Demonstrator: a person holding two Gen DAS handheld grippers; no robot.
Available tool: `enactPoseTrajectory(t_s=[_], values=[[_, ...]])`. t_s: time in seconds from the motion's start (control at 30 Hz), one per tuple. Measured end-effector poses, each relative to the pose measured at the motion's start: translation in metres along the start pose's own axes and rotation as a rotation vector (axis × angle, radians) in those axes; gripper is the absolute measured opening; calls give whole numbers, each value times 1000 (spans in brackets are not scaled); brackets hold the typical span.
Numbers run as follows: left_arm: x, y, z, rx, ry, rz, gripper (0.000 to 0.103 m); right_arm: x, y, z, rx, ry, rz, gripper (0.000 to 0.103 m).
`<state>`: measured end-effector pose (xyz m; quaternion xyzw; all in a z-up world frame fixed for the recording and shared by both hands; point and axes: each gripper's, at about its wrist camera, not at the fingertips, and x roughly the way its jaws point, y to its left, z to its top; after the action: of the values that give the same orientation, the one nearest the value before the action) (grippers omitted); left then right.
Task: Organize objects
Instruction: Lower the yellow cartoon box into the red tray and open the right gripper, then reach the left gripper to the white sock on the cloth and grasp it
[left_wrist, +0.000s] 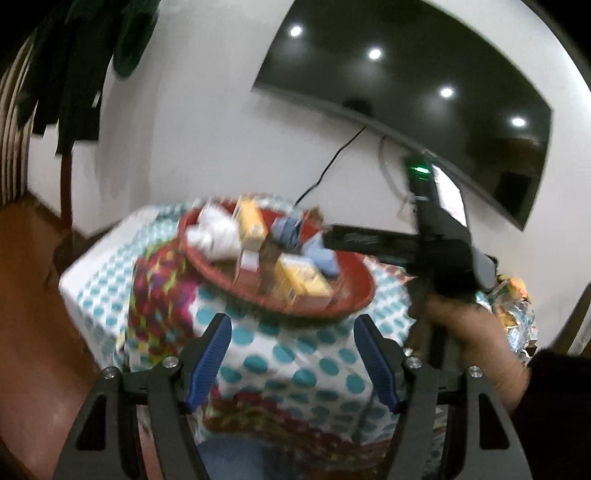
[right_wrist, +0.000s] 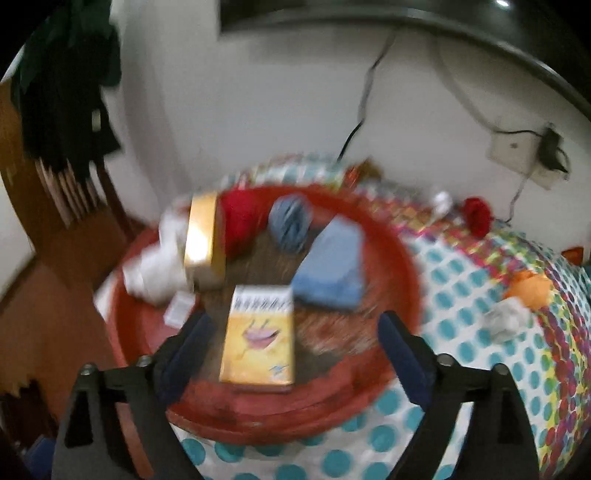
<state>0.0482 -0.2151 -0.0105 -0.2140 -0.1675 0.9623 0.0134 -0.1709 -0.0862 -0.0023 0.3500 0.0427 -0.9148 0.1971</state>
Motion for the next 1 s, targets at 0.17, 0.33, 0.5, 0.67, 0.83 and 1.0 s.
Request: enactPoseTrajectory(t_s=[0.17,0.33,0.5,0.67,0.83,1.0], values=[[2,-20,-3,74,-5,-49,71,-31,-122,-6,151,-64,-194,103],[20,-35,-14,118,71,-84,71,-40,-260,-54,377,-31,-434,103],[44,-66,-24,210,124,-104,71,-51,-347,-86,528,-27,-514,103],[84,-108,-14,273,189,-153,71,-53,-373,-99,593,-37,-483,103],[142,-153,6,300,241,-160,71,-54,-386,-109,665,-50,-411,103],[209,-210,16,404,290,-143,71,-58,-398,-120,752,-76,-353,103]])
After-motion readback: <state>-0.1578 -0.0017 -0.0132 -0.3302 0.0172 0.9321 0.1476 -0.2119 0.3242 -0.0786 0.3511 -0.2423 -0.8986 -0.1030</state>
